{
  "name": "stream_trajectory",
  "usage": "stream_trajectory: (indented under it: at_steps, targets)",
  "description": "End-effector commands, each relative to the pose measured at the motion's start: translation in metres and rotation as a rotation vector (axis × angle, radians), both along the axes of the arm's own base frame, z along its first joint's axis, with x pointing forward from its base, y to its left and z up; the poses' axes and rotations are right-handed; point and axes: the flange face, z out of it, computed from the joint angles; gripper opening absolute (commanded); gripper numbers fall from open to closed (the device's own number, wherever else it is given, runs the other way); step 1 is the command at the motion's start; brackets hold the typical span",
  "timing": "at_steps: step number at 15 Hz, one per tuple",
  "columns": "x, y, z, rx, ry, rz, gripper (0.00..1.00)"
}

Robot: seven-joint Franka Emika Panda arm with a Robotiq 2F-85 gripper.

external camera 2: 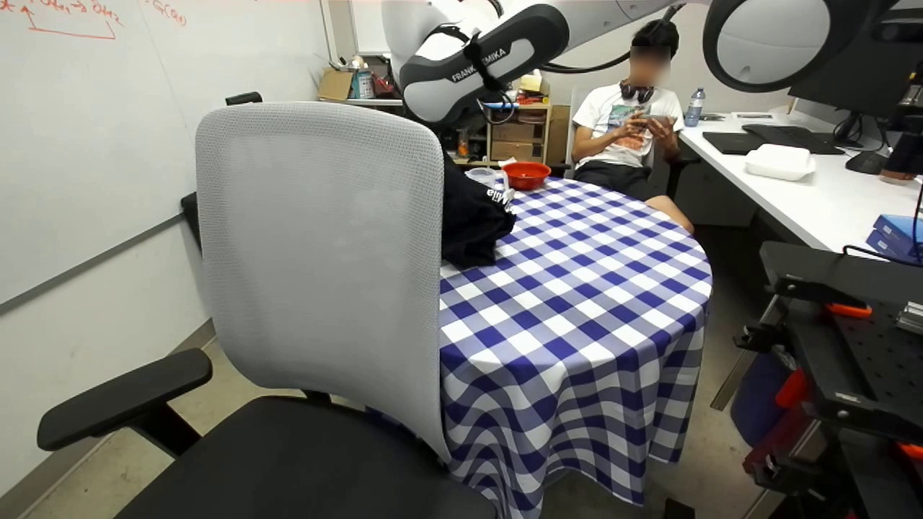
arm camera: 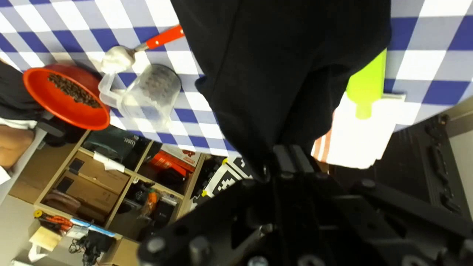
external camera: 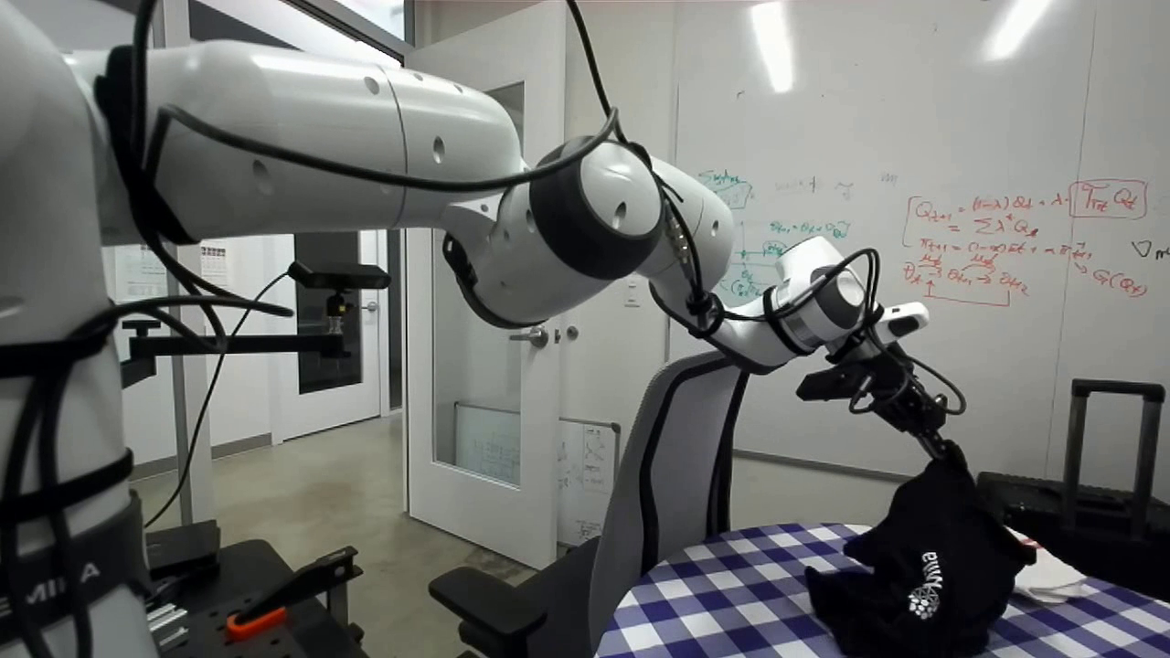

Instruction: Put the cloth on the head rest

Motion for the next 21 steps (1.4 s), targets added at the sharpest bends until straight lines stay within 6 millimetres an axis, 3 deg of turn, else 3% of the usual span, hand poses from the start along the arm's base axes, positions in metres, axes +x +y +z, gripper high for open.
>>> stream_trajectory:
  at_steps: [1, 6, 11, 18, 21]
  targets:
    - [0.011, 0.007, 0.060, -0.052, -0.093, 0.040, 0.02]
    - [0.024, 0.033, 0.149, -0.073, -0.218, 0.112, 0.03]
    - [0.025, 0.050, 0.197, -0.046, -0.237, 0.173, 0.03]
    - [0.019, 0.061, 0.224, 0.122, -0.133, 0.310, 0.03]
    - [0.019, 0.073, 0.180, 0.185, 0.018, 0.372, 0.03]
